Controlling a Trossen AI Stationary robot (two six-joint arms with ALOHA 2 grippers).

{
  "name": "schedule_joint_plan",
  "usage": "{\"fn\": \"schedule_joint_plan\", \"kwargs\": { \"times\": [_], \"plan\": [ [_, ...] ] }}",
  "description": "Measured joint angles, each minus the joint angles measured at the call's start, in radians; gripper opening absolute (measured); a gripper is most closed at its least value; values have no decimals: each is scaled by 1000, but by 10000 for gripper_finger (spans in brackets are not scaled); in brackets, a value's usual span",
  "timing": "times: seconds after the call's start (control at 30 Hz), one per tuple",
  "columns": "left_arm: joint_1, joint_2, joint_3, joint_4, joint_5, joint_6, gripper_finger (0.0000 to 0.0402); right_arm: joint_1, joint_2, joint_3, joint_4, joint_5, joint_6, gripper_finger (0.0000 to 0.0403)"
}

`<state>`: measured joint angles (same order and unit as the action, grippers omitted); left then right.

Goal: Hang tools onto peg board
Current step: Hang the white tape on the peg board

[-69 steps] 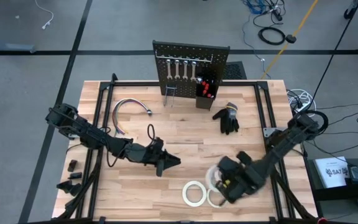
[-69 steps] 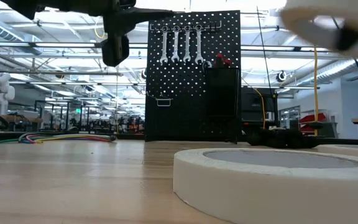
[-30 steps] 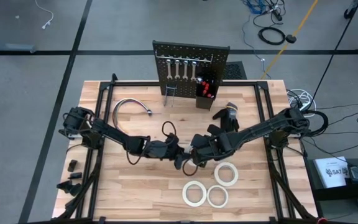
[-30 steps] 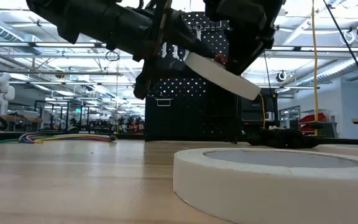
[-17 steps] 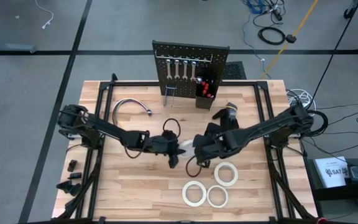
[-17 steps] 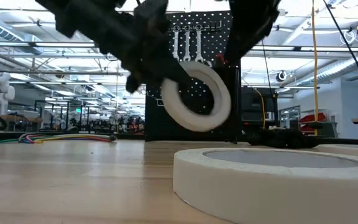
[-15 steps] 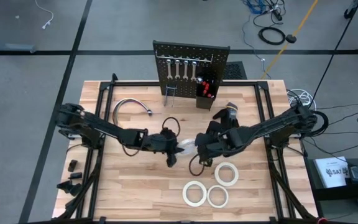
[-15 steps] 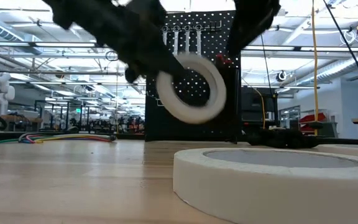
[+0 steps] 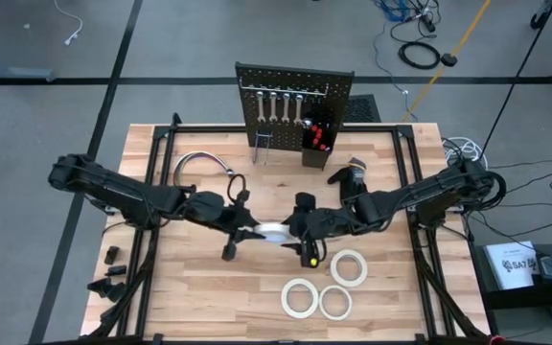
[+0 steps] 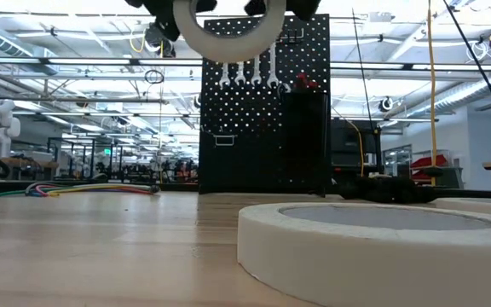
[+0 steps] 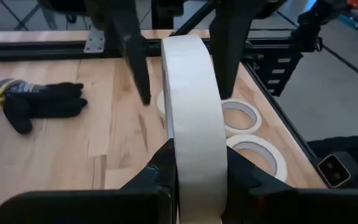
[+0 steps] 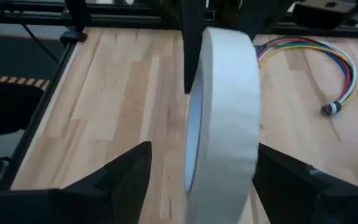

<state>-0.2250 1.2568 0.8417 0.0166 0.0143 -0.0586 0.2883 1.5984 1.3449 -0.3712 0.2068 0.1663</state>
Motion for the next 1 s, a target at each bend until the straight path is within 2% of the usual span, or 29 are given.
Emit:
{"fn": "schedule_joint_plan", "kwargs": {
  "times": [0.13, 0.23, 0.33, 0.5, 0.53, 0.63, 0.83, 1.0],
  "plan": [
    [-1, -11, 0, -8, 0, 15, 62, -3, 5, 0, 7, -3, -6, 250],
    [-1, -12, 0, -17, 0, 16, 62, -3, 7, 0, -20, -4, 20, 226],
    [-1, -12, 0, -33, 0, 16, 62, -3, 7, 0, -44, -3, 31, 183],
    [-1, -12, 0, -37, 1, 23, 62, -8, 7, 0, -37, 0, 34, 77],
    [-1, -12, 0, -39, -1, 24, 62, -12, 7, 0, -38, -5, 34, 68],
    [-1, -12, 0, -39, -1, 21, 67, -19, 7, 0, -41, -8, 39, 68],
    [-5, -12, 0, -34, -13, 52, 160, -48, 59, 0, 0, -58, 53, 68],
    [-4, -13, 0, -53, -15, 74, 177, -79, 108, 0, 58, -108, 34, 68]
  ]
}}
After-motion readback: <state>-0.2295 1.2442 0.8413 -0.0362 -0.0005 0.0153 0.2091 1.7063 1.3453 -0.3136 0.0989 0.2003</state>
